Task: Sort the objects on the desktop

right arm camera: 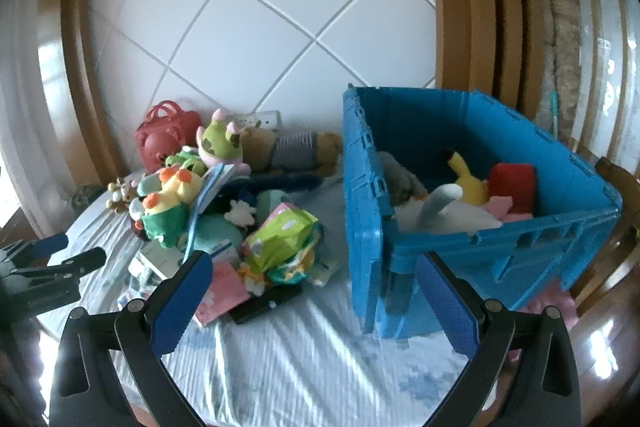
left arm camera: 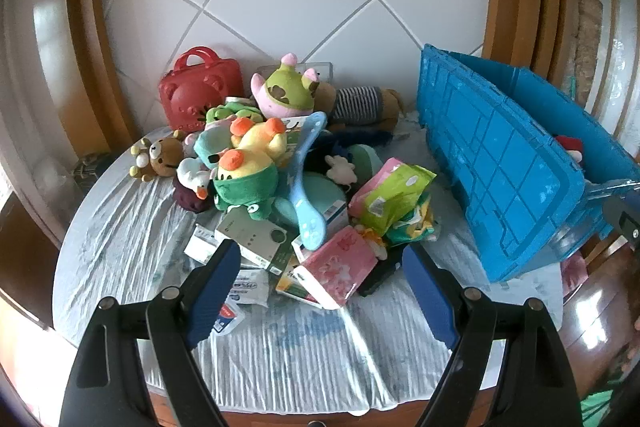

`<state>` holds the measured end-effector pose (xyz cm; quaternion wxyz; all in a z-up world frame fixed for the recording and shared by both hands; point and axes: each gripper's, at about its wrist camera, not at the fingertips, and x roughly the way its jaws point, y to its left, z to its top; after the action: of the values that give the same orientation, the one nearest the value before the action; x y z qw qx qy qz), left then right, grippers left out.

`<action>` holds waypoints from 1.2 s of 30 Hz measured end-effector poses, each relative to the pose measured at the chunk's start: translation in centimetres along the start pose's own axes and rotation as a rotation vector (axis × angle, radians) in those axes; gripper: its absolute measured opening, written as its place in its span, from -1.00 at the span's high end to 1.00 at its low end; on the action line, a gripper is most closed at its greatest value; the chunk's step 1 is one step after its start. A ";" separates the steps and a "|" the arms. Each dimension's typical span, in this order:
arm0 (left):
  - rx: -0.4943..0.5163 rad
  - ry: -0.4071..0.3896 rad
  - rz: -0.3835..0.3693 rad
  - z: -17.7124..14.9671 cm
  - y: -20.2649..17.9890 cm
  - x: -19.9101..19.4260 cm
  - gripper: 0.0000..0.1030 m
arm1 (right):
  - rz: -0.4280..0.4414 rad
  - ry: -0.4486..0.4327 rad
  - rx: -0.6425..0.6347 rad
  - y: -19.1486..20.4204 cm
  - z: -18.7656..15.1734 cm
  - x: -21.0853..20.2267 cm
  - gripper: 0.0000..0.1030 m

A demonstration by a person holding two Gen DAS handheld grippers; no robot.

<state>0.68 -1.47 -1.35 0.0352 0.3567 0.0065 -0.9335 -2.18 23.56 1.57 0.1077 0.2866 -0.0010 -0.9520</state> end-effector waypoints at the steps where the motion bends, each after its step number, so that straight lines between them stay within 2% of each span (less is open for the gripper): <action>1: -0.003 0.001 0.005 -0.1 0.2 0.0 -0.62 | 0.006 0.001 -0.002 0.1 -0.1 0.2 -1.00; 6: -0.026 0.003 0.023 -0.9 1.6 0.0 -0.62 | 0.050 -0.018 -0.016 0.5 -0.4 0.8 -1.00; 11: -0.078 0.010 0.083 -2.4 4.8 0.3 -0.62 | 0.085 -0.046 -0.025 1.1 -0.7 1.7 -1.00; 18: -0.195 0.075 0.184 -5.6 11.2 1.7 -0.62 | 0.166 0.018 -0.039 3.4 -1.8 5.4 -1.00; 24: -0.239 0.175 0.214 -8.0 16.4 5.0 -0.62 | 0.209 0.120 -0.048 7.3 -2.9 9.6 -1.00; 27: -0.235 0.233 0.204 -8.6 18.2 7.8 -0.62 | 0.215 0.159 -0.034 9.6 -3.6 11.9 -1.00; 32: -0.234 0.325 0.147 -8.9 20.8 12.9 -0.62 | 0.145 0.235 0.010 13.3 -4.6 16.1 -1.00; 36: -0.245 0.384 0.110 -9.2 21.3 16.5 -0.62 | 0.095 0.312 0.084 14.5 -6.3 19.3 -1.00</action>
<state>-3.96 -23.38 -18.88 0.1270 0.5207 0.1067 -0.8375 -11.44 5.76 -13.34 0.1394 0.4347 -0.0377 -0.8889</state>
